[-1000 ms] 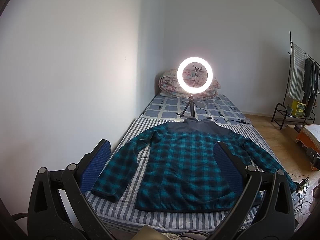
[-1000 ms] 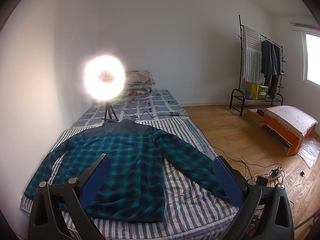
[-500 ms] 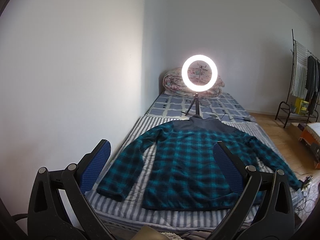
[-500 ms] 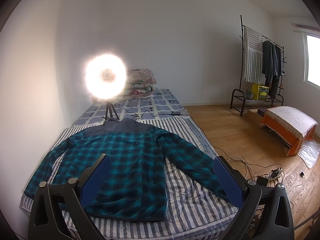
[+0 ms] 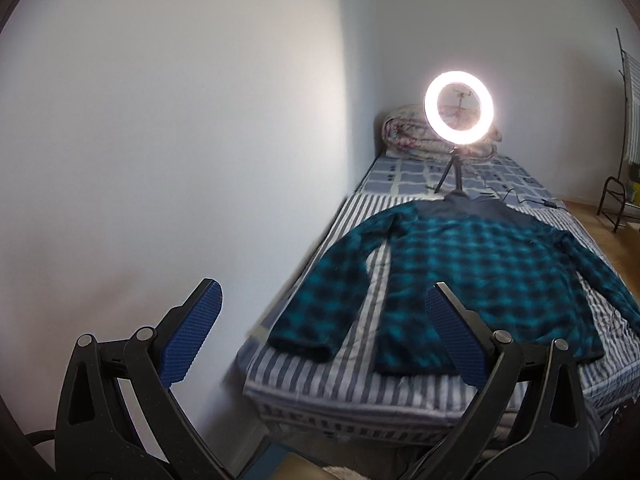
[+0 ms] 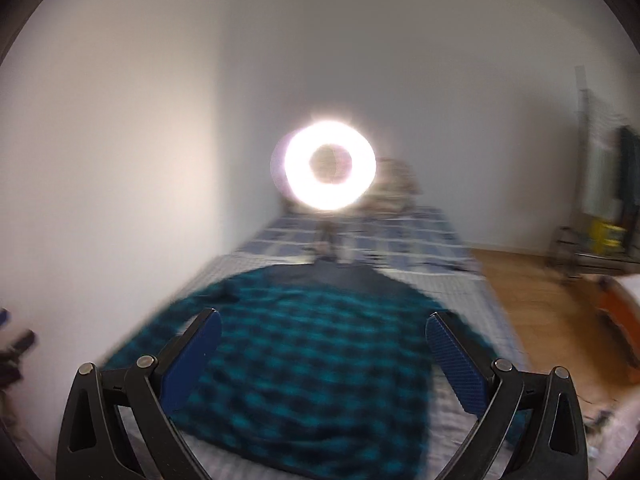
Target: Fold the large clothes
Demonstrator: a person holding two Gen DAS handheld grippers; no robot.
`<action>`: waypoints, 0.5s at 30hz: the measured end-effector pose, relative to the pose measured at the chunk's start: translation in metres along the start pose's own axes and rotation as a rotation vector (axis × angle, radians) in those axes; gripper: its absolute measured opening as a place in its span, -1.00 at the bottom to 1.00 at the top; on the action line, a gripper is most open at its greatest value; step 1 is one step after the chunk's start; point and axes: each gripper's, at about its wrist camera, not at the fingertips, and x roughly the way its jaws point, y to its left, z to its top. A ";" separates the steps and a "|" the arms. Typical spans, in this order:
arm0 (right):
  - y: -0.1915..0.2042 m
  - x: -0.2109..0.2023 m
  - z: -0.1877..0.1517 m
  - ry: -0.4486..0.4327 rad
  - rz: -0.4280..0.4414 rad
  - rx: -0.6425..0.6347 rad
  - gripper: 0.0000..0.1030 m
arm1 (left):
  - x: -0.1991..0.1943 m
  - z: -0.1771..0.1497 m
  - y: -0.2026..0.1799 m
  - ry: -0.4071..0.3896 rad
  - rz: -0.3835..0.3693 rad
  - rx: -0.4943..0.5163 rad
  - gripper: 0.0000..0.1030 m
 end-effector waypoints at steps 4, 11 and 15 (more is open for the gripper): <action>0.043 0.059 0.001 0.133 0.174 -0.026 0.89 | 0.003 -0.024 0.014 0.013 0.037 0.003 0.87; 0.104 0.162 -0.028 0.416 0.422 0.074 0.27 | 0.031 -0.055 0.030 0.148 -0.051 -0.067 0.17; 0.139 0.207 -0.053 0.544 0.515 0.078 0.21 | 0.055 -0.070 0.038 0.241 -0.118 -0.137 -0.25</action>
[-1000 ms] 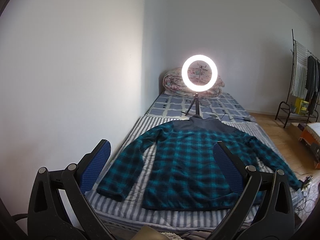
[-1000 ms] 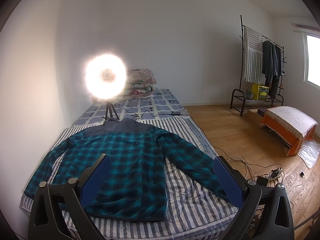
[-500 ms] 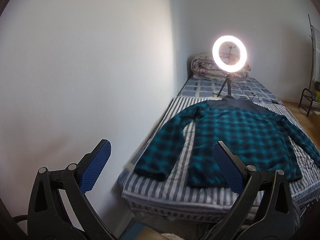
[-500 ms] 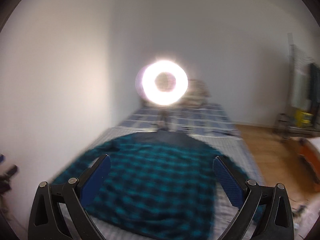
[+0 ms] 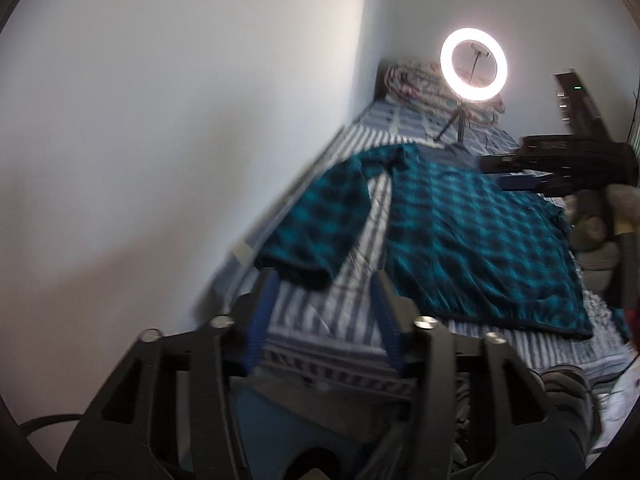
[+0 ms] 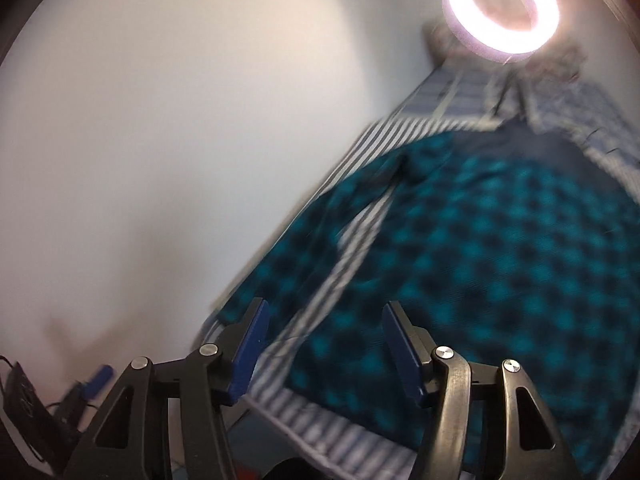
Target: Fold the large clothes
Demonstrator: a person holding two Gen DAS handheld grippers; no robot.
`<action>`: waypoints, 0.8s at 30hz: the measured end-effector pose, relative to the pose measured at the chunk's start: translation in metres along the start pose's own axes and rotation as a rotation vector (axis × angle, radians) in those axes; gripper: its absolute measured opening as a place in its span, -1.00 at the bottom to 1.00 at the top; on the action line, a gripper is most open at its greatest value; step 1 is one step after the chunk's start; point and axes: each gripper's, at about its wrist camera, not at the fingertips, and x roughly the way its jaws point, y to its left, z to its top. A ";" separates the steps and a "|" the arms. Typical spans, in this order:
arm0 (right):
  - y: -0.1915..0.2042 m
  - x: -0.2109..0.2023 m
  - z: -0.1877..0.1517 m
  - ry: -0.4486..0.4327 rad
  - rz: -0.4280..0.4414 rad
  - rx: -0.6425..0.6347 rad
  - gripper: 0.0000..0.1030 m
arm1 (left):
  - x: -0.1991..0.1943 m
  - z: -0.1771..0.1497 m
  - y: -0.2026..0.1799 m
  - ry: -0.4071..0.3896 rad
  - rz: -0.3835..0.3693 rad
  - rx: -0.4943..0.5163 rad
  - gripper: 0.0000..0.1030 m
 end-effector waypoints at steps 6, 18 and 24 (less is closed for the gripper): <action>0.005 0.093 -0.004 0.189 0.099 0.083 0.21 | 0.027 -0.005 0.010 0.059 -0.013 -0.051 -0.34; 0.018 0.225 -0.026 0.403 0.029 0.110 0.18 | 0.057 -0.009 0.021 0.127 -0.041 -0.087 -0.34; 0.030 0.230 -0.020 0.387 0.066 0.119 -0.06 | 0.068 -0.009 0.026 0.152 -0.029 -0.110 -0.34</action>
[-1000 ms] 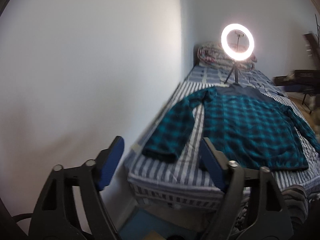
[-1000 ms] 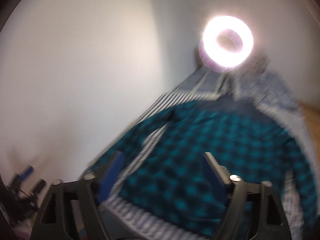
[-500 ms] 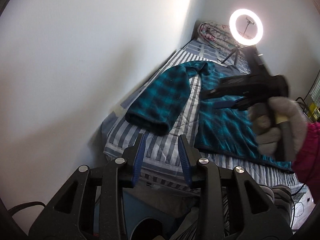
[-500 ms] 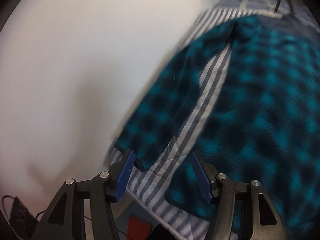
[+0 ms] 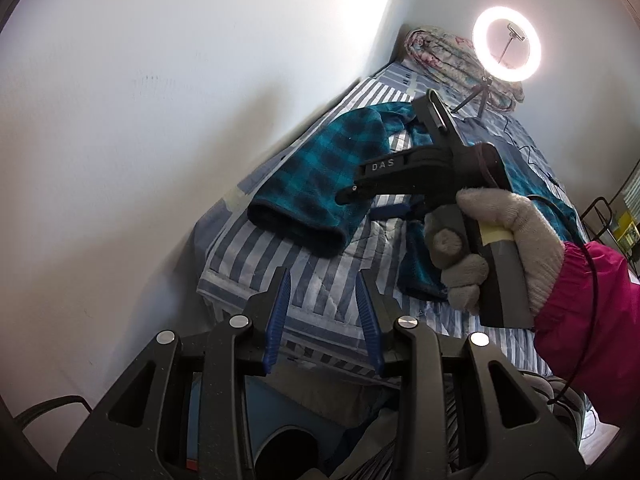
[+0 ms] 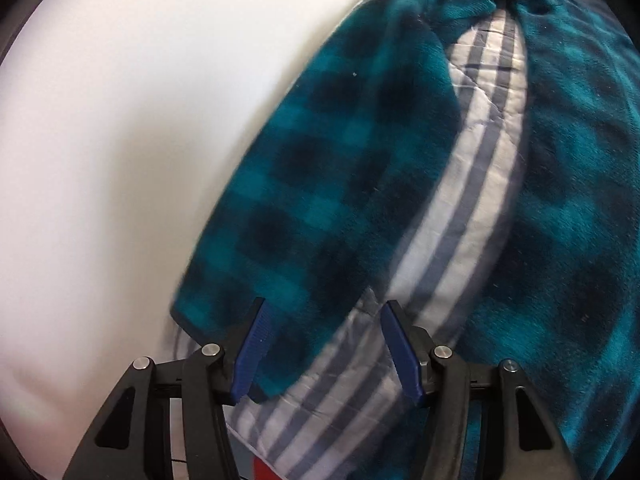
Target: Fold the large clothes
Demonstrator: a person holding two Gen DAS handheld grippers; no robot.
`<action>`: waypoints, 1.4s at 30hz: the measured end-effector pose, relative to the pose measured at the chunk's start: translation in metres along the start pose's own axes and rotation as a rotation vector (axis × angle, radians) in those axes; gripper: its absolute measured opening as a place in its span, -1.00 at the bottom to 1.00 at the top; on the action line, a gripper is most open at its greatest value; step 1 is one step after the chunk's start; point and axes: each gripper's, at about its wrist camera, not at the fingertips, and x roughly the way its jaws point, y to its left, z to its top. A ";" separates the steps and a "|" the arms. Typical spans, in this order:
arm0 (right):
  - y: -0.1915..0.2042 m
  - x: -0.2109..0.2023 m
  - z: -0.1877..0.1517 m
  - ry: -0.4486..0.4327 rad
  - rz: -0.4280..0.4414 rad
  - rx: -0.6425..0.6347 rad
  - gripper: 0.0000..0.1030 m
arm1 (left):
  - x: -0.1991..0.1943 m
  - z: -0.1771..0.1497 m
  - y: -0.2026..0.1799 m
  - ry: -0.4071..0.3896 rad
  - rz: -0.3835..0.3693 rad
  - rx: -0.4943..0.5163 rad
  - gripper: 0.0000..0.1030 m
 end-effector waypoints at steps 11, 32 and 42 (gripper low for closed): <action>-0.002 -0.029 -0.001 -0.017 0.037 -0.027 -1.00 | 0.002 0.004 0.002 -0.002 0.023 0.009 -0.34; -0.002 -0.036 -0.018 0.048 0.093 -0.031 -0.96 | 0.017 0.011 0.005 0.064 -0.074 -0.079 -0.28; -0.057 -0.093 -0.028 0.014 0.066 -0.024 -0.91 | 0.076 0.024 0.002 0.157 -0.191 -0.207 -0.04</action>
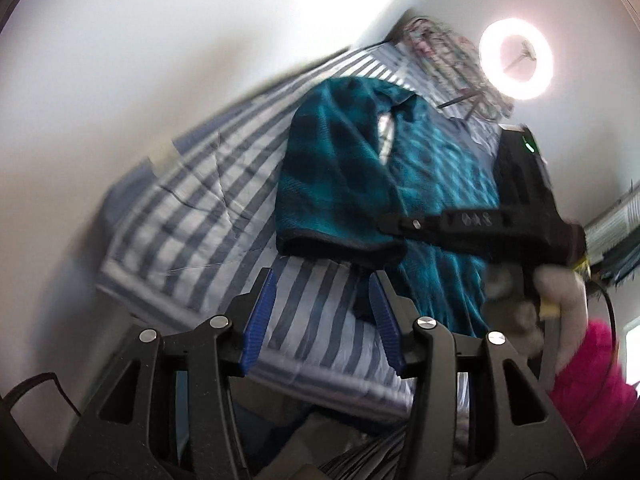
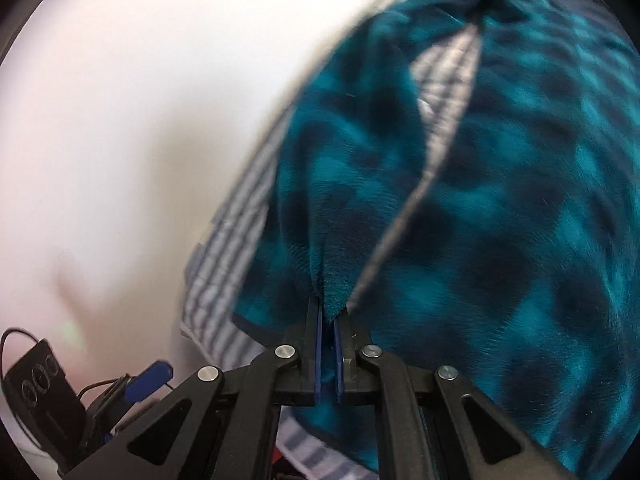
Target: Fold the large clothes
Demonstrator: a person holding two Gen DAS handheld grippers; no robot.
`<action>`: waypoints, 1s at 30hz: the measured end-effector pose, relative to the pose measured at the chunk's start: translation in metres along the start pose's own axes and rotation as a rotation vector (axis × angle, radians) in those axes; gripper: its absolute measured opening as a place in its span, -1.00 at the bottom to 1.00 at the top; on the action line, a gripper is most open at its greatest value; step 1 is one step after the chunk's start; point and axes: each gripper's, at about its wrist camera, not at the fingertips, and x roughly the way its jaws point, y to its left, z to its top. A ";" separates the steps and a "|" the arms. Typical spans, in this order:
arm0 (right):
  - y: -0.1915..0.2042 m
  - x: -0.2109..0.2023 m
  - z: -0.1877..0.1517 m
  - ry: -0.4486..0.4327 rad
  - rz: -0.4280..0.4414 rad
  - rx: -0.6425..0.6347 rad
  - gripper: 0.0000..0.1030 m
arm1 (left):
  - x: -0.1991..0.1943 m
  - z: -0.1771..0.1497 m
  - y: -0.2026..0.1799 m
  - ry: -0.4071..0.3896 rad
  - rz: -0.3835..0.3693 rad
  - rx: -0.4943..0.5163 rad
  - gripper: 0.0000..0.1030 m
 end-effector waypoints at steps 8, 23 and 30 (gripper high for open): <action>0.005 0.001 -0.002 -0.015 -0.029 -0.074 -0.65 | 0.040 0.021 0.027 0.005 0.025 -0.193 -0.04; -0.010 -0.016 -0.015 -0.108 -0.127 -0.153 -0.52 | 0.064 0.029 0.007 -0.110 0.134 -0.197 -0.93; -0.047 -0.042 0.004 -0.173 -0.165 -0.074 -0.41 | -0.012 0.036 -0.062 -0.327 0.082 0.076 -0.94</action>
